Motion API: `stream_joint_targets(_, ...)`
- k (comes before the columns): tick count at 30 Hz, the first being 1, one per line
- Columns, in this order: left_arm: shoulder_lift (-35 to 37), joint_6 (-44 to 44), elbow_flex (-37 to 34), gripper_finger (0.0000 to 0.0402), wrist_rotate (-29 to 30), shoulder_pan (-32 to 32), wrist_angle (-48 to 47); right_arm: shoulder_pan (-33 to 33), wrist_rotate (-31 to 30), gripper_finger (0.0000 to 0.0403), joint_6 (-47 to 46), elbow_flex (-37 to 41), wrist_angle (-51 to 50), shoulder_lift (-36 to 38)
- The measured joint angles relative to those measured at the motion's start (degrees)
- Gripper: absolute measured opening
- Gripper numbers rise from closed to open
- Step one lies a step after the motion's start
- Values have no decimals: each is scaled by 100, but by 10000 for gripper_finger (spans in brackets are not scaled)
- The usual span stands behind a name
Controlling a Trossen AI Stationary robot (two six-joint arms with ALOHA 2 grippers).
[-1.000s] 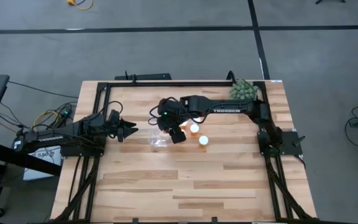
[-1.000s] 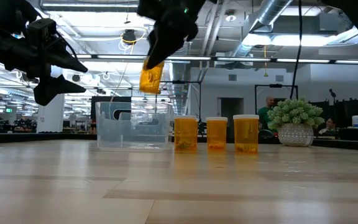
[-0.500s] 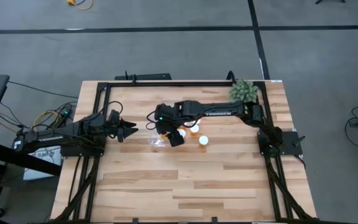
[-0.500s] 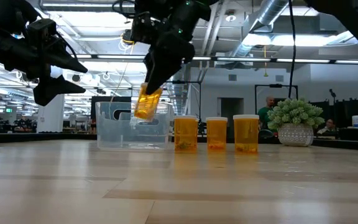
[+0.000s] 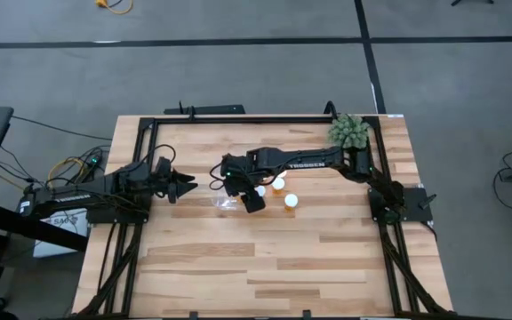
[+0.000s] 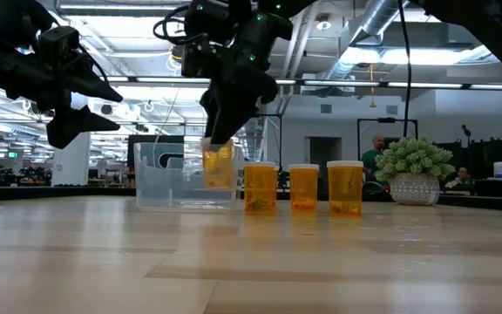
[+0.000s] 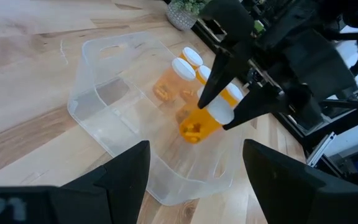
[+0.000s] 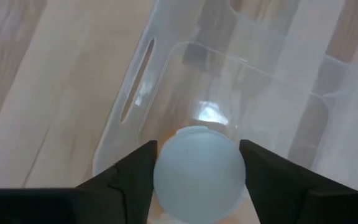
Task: Pick and place pill bottles into a basket
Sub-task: Put the orange pill bottle into the transparent container
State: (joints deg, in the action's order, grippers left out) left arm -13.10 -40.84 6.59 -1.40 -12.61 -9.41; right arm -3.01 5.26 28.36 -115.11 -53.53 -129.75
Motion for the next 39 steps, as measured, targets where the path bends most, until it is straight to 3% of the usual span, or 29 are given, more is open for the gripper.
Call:
stream_joint_targets(4,0,0,0,247,2,1,0,0,-1,199,14,0,-90,0)
stream_joint_targets(12,2,0,0,247,2,0,0,0,83,236,63,0,-130,1)
stream_joint_targets(39,2,2,0,247,4,1,-13,0,83,240,66,-145,-306,11)
